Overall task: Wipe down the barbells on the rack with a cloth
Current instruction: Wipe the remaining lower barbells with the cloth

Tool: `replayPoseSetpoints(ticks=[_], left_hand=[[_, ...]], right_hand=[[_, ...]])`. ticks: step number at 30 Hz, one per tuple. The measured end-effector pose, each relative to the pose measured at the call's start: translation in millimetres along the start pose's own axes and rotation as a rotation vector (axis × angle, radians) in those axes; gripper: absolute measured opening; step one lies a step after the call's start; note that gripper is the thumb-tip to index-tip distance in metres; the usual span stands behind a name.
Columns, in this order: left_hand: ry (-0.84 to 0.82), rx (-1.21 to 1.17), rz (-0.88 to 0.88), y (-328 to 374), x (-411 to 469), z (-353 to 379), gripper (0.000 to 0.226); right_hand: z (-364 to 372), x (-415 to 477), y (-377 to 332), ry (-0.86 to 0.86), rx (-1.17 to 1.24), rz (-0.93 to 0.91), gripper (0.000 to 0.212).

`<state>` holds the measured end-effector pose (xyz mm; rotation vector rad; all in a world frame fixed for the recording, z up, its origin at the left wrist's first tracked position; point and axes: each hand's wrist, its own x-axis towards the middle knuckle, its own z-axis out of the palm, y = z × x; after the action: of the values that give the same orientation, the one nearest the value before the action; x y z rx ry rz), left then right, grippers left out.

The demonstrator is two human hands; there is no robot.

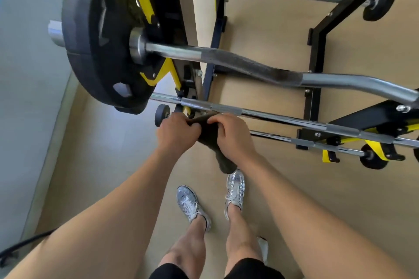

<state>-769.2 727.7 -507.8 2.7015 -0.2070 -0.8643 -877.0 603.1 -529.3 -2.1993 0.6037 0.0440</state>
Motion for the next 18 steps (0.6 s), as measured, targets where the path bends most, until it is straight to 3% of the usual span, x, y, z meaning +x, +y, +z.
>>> replayPoseSetpoints(ticks=[5, 9, 11, 15, 18], left_hand=[[0.359, -0.131, -0.063, 1.3, 34.5, 15.0, 0.020], [0.550, -0.213, -0.170, -7.9, 61.5, 21.8, 0.014], [0.580, -0.265, -0.243, -16.4, 72.0, 20.7, 0.014], [0.637, -0.588, -0.451, -36.5, 97.4, 20.0, 0.026], [0.758, -0.971, -0.459, -50.2, 115.1, 18.0, 0.048]], right_hand=[[32.5, 45.4, -2.9, 0.053, 0.002, -0.070, 0.035], [61.6, 73.2, -7.2, 0.001, 0.032, -0.112, 0.066], [72.3, 82.3, -10.1, -0.035, 0.076, -0.138, 0.072], [91.7, 100.7, -22.3, -0.044, 0.099, -0.217, 0.051], [106.5, 111.7, -38.0, 0.038, 0.159, -0.186, 0.036]])
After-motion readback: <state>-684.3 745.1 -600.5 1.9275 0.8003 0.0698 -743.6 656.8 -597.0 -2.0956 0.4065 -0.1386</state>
